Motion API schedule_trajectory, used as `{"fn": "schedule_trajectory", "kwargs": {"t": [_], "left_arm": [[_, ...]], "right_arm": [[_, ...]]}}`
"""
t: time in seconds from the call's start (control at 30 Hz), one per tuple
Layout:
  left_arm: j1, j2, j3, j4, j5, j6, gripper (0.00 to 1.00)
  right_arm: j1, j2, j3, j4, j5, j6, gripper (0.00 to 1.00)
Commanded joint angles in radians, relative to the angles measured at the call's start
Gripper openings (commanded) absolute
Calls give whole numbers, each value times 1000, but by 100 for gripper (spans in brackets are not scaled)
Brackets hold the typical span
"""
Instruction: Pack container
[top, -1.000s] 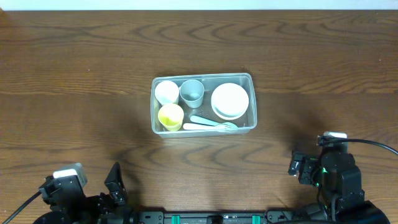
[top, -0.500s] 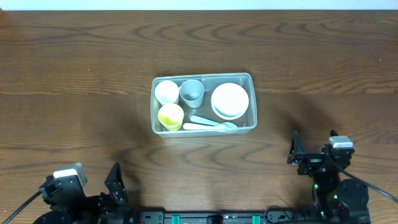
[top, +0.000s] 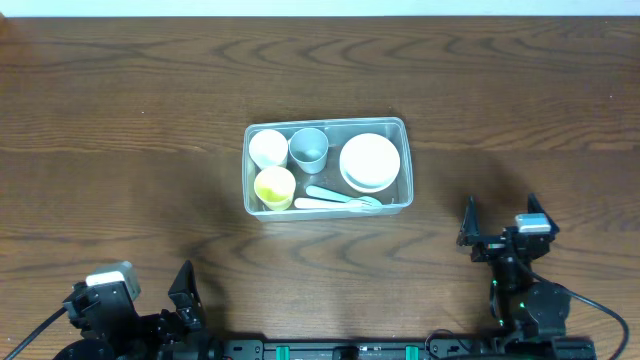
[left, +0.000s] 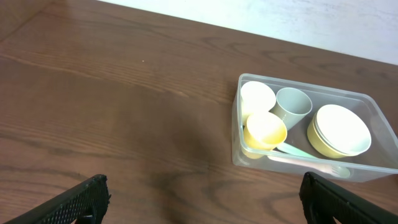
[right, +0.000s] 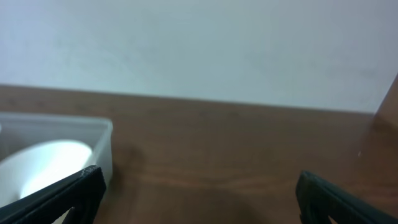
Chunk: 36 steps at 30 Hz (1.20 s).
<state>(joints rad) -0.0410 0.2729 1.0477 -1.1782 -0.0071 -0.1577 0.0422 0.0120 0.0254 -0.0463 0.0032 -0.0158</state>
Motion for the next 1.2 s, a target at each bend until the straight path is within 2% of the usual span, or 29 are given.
{"fn": "schedule_trajectory", "kwargs": {"t": [0.0,1.03,1.17], "left_arm": [[-2,-1,-4,0,-2,-5,98],[-2,-1,-4,0,-1,-5,98],[-2,-2,-6,-38,-2,-5,98]], "right_arm": [[-9,-7,-20,-25,-16,-14,99],[-9,-5,-20,-25,-19,-15,99],[-9,-5,-20,-25,-19,-15,99]]}}
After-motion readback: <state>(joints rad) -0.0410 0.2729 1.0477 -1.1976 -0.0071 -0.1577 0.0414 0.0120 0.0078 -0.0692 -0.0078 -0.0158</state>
